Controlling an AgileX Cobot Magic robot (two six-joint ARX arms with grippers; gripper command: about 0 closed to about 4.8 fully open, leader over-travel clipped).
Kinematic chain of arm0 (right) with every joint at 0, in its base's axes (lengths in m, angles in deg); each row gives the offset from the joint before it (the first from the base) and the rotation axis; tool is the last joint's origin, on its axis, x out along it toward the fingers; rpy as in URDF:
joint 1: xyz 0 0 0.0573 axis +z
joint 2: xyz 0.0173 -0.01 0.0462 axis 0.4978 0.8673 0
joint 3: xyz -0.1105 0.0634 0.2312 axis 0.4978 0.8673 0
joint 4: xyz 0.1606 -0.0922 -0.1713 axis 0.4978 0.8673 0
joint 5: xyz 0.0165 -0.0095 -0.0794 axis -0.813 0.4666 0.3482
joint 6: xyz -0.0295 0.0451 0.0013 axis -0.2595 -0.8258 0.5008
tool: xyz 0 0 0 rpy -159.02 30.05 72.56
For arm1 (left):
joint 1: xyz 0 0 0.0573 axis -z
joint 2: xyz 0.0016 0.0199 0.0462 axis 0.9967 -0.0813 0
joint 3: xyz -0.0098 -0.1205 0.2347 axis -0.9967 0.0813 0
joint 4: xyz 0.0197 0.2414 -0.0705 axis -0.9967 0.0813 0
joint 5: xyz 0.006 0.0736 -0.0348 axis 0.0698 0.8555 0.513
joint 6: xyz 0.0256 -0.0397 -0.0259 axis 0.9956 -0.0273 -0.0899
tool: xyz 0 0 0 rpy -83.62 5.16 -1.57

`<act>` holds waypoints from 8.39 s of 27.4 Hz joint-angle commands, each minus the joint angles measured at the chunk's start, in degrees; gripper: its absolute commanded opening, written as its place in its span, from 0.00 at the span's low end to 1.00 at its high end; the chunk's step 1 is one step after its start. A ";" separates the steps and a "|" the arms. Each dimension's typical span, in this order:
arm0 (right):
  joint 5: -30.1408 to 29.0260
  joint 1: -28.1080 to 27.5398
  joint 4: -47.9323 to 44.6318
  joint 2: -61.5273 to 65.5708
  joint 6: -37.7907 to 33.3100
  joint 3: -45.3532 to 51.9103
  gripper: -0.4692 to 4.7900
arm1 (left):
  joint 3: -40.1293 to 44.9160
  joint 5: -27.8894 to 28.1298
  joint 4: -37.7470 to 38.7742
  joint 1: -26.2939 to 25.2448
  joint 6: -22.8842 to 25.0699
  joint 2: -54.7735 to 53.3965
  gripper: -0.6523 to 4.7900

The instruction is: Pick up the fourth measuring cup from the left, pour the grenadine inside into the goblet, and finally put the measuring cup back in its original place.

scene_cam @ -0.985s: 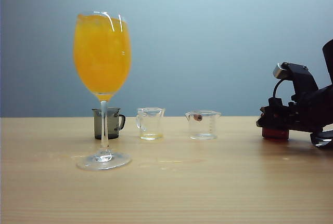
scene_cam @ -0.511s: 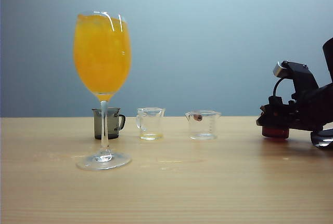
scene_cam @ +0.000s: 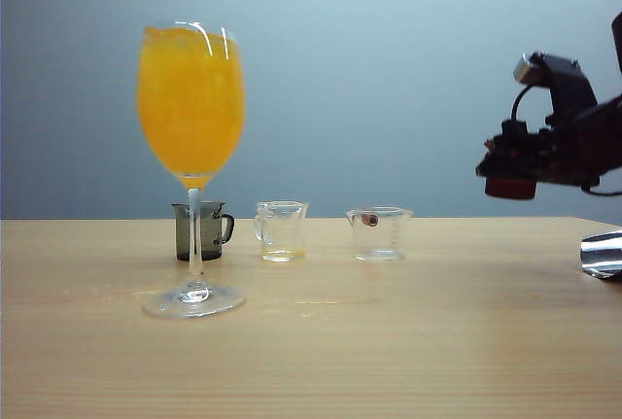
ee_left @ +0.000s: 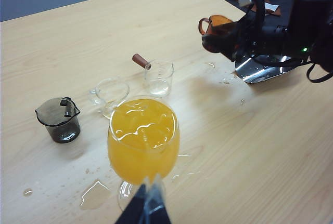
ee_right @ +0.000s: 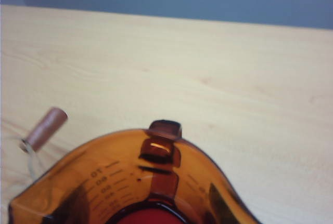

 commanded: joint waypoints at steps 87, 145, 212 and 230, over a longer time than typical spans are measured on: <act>9.68 39.04 46.90 -12.13 17.03 -31.04 0.17 | -0.20 -0.37 -1.44 -0.02 0.00 0.11 0.11; 15.02 42.56 44.65 -10.12 52.85 -31.02 0.16 | -0.20 -0.26 -1.40 -0.02 0.00 0.11 0.11; 19.69 45.31 40.61 -9.99 70.97 -30.86 0.16 | -0.20 -0.11 -1.40 -0.04 0.02 0.11 0.11; 19.74 45.33 40.83 -10.01 72.67 -30.86 0.16 | -0.20 -0.11 -1.40 -0.04 0.02 0.11 0.11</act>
